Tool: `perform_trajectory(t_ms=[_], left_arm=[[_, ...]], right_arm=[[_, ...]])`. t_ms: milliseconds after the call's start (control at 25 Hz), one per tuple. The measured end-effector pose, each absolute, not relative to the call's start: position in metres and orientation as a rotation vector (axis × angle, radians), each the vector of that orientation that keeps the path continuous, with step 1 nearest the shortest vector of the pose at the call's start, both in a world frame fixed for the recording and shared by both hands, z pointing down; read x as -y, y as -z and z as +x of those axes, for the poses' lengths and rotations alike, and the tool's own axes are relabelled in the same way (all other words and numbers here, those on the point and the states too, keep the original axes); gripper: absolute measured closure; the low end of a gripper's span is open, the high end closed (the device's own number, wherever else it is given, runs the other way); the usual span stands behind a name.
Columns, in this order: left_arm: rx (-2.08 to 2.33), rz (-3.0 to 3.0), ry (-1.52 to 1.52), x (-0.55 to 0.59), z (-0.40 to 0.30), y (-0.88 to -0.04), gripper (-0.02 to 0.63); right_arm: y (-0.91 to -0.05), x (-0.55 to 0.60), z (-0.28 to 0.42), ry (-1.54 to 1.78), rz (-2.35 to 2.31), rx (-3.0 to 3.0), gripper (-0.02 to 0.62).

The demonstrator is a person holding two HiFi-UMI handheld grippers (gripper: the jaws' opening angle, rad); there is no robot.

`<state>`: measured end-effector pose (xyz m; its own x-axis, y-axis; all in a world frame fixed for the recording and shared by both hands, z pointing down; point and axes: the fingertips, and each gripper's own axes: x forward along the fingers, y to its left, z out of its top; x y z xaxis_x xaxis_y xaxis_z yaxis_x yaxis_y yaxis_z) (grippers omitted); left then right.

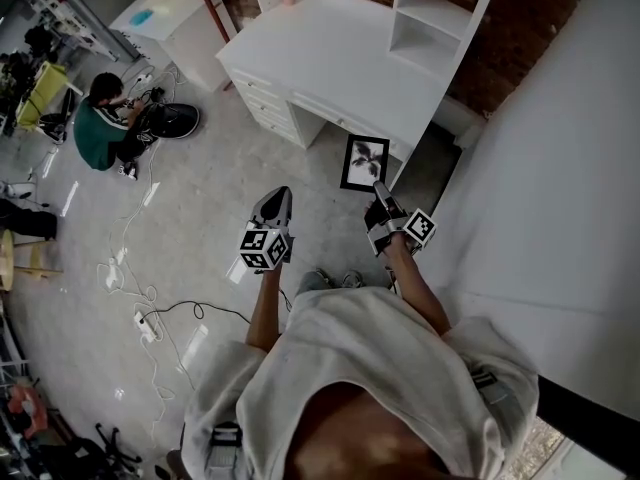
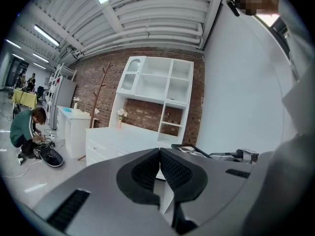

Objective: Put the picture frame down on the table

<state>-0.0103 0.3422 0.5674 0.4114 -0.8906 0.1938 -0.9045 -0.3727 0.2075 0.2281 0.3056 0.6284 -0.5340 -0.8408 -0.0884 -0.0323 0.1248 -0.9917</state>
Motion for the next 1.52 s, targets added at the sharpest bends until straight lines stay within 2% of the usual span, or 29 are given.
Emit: perform_trajectory(t_ms=[440, 840, 1520], left_arm=[[1.536, 2.391, -0.078, -0.315, -0.008, -0.577, 0.589], [1.447, 2.433, -0.053, -0.227, -0.015, -0.59, 0.589], [1.395, 2.451, 0.006, -0.071, -0.104, -0.574, 0.589]], right_arm=[[-0.638, -0.283, 0.227, 1.492, -0.875, -1.7, 0.509], [-0.649, -0.219, 0.216, 1.466, -0.936, -1.69, 0.509], [-0.627, -0.075, 0.151, 1.393, -1.015, -1.66, 0.509]])
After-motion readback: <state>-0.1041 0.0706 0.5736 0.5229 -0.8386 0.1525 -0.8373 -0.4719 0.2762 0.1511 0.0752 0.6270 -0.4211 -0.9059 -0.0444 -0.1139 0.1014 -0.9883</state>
